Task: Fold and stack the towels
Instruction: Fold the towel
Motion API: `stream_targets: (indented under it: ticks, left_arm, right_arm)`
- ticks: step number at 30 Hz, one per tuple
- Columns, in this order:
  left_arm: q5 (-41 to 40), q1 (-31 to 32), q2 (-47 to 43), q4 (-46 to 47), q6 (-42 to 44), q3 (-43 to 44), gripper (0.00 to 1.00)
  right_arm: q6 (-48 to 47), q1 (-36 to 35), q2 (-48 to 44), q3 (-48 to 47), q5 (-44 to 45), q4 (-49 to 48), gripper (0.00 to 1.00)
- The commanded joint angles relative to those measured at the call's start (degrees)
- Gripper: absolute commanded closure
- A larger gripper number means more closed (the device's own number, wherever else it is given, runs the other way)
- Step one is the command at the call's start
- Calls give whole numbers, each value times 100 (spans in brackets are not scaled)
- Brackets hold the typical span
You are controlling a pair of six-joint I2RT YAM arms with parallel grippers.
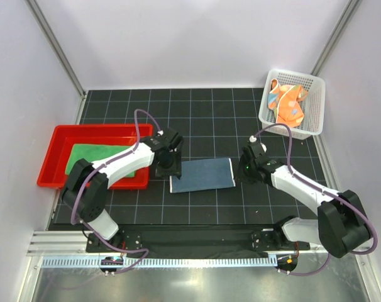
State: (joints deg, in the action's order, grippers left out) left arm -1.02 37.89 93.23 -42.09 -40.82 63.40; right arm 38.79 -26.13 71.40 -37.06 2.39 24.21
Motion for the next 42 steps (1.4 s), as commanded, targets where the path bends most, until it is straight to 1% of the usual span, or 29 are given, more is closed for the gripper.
stream_targets:
  ticks: [1, 2, 4, 5, 7, 8, 12, 14, 20, 24, 29, 35, 36, 37, 38, 39, 40, 42]
  left_arm:
    - [83, -203, 159, -28, 451, 331, 46]
    - [241, -264, 195, 129, 513, 323, 46]
    - [496, -326, 239, 297, 583, 288, 44]
    - [558, -361, 248, 463, 645, 218, 43]
    - [716, -449, 344, 543, 689, 191, 42]
    - [760, -475, 380, 570, 741, 173, 42]
    - [787, -546, 591, 675, 891, 103, 41]
    - [743, -555, 670, 719, 909, 59, 41]
    - [813, -633, 714, 1009, 979, -73, 41]
    - [1208, -783, 653, 1352, 900, -310, 41]
    - [1349, -792, 679, 1615, 611, -590, 41]
    - [1061, -766, 442, 1923, 259, -881, 46]
    - [1016, -739, 415, 1949, 180, -925, 46]
    - [1007, -722, 372, 2011, 162, -969, 46]
    - [1103, -695, 310, 2116, 179, -987, 44]
    - [1138, -669, 301, 2239, 206, -978, 40]
    - [1174, -669, 353, 2266, 241, -926, 40]
    - [1148, -669, 467, 2249, 381, -699, 40]
  right_arm:
    - [-187, 3, -161, -468, -19, 5, 70]
    - [-205, 3, -65, -599, -89, -73, 70]
    - [-240, 3, 67, -697, -572, -257, 70]
    - [-214, 3, 215, -724, -756, -598, 71]
    - [-266, 3, 435, -759, -1126, -881, 71]
    - [-301, 3, 663, -715, -1275, -1187, 70]
    - [-486, 11, 1103, -435, -1469, -1734, 70]
    - [-495, 3, 1236, -242, -1470, -1997, 71]
    - [-451, 11, 1605, -13, -1382, -2306, 71]
    - [-425, 20, 1632, 155, -1312, -2386, 71]
    - [-363, 20, 1658, 243, -1329, -2605, 71]
    - [-249, 29, 1570, 261, -1207, -2456, 71]
    - [-196, 38, 1553, 261, -1110, -2412, 71]
    - [4, 55, 1544, 261, -944, -2107, 72]
    - [119, 90, 1527, 287, -803, -2009, 72]
    - [225, 99, 1396, 357, -697, -1981, 73]
    - [513, 99, 1273, 557, -496, -1990, 73]
    - [743, 117, 887, 778, -433, -2077, 73]
